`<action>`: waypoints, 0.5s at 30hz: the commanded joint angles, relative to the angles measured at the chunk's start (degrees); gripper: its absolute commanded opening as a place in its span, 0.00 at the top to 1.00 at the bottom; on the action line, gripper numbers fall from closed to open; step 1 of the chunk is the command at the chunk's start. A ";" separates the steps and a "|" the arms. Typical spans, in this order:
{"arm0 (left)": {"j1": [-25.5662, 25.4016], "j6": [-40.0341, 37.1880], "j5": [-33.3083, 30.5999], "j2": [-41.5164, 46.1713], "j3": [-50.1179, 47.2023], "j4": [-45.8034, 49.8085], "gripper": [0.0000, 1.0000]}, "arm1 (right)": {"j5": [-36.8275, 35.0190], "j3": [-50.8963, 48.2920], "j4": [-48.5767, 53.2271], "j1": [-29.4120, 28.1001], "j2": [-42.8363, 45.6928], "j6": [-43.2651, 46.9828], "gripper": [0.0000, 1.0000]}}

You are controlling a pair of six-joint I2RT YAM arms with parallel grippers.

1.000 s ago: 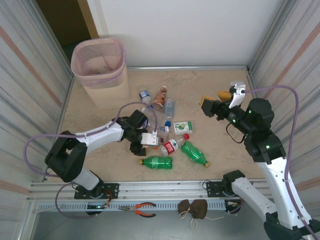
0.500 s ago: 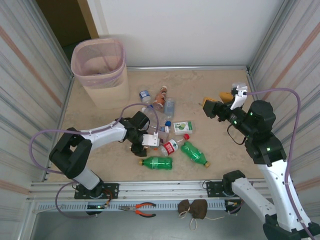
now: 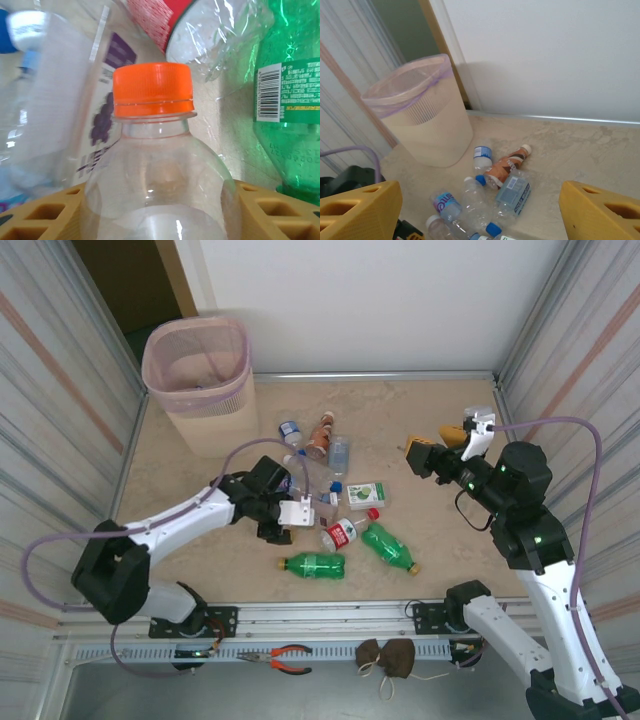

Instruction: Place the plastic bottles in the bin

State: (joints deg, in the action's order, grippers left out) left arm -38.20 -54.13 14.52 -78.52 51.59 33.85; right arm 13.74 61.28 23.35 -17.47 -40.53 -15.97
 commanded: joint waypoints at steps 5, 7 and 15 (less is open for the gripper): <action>6.15 4.99 7.86 8.22 6.48 1.02 0.48 | 0.98 3.31 -0.03 0.42 0.00 0.33 0.19; 7.94 7.56 9.39 9.65 8.06 -0.16 0.50 | 1.12 3.50 -0.31 0.44 -0.08 0.06 0.19; 14.89 19.16 9.12 10.45 18.52 -2.28 0.53 | 1.61 4.57 -0.77 0.43 -0.76 -0.80 0.20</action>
State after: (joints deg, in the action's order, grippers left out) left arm -24.36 -41.30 23.49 -68.69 65.78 32.75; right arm 13.93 63.53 23.66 -17.47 -41.04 -16.03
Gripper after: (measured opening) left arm 0.588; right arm 0.804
